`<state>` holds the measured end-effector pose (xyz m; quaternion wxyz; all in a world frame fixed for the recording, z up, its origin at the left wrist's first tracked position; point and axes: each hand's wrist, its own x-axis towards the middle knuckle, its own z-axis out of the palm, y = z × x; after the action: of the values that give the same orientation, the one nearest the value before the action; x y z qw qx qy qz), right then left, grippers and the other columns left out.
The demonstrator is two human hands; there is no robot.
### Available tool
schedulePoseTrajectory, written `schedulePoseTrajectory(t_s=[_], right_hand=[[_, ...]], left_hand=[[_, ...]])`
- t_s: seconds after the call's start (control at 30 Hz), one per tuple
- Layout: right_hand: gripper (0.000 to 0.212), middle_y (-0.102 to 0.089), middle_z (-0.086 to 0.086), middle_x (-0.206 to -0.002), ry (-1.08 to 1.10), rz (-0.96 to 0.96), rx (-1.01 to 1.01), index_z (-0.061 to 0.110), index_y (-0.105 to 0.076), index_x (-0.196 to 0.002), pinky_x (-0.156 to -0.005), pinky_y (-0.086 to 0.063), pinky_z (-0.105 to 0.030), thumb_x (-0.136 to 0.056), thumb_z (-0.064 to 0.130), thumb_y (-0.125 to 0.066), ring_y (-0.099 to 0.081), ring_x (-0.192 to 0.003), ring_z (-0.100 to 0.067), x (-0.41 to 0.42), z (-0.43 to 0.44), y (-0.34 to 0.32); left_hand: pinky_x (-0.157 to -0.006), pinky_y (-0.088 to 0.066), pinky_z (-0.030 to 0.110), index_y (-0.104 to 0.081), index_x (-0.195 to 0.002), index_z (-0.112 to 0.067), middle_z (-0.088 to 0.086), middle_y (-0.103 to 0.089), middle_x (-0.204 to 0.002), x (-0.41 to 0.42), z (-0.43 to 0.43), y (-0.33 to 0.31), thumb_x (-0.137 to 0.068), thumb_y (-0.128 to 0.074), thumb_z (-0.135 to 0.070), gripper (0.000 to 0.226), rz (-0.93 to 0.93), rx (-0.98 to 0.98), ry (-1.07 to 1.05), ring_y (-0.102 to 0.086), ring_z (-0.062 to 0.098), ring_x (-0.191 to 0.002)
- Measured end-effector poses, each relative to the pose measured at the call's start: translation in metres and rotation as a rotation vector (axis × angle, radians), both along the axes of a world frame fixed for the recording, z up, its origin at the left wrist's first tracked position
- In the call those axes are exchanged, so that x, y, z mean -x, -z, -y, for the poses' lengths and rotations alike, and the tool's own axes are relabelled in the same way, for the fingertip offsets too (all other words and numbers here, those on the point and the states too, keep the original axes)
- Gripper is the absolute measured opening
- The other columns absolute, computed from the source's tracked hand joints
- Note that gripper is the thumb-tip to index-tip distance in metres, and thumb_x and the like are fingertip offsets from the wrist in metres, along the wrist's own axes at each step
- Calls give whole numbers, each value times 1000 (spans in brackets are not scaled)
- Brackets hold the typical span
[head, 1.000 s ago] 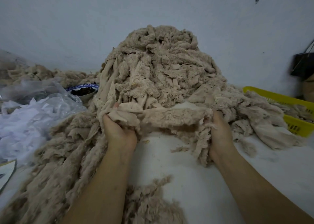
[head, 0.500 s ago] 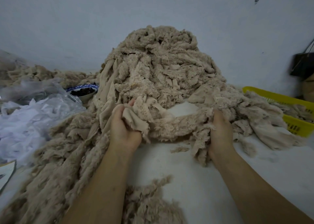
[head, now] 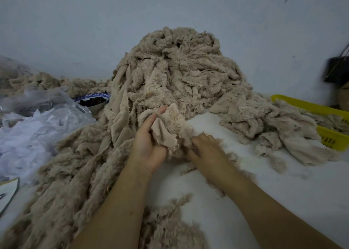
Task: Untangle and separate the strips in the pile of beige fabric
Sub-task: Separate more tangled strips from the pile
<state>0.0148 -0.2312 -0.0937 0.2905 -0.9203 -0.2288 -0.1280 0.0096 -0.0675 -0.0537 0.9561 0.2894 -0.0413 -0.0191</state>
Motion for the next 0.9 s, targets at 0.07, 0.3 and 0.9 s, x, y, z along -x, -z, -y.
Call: schedulePoseTrajectory(t_s=[0.07, 0.3, 0.9], right_hand=[[26, -44, 5, -79, 80, -12, -85, 22, -40, -74, -74, -35, -37, -99, 18, -46, -43, -86, -19, 0, 5, -4], [25, -59, -6, -86, 303, 11, -231, 9, -57, -96, -69, -46, -38, -104, 22, -37, -54, -79, -23, 2, 7, -11], [29, -72, -3, -94, 394, -356, -1046, 15, -67, -105, -77, -54, -35, -102, 29, -43, -68, -89, -24, -16, 37, -16]], left_hand=[[-66, -60, 28, -73, -101, -7, 13, -72, -100, 0, -1, -2, -89, -58, -22, 25, -11, 32, 15, -71, 17, -74], [-62, -54, 25, -79, -78, -26, -3, -76, -89, 4, 19, 1, -94, -61, -35, 26, -127, -827, -263, -70, 12, -77], [-57, -42, 31, -67, -68, -13, 4, -67, -79, -1, 1, 17, -99, -32, -49, 59, -105, -1380, -695, -62, 23, -72]])
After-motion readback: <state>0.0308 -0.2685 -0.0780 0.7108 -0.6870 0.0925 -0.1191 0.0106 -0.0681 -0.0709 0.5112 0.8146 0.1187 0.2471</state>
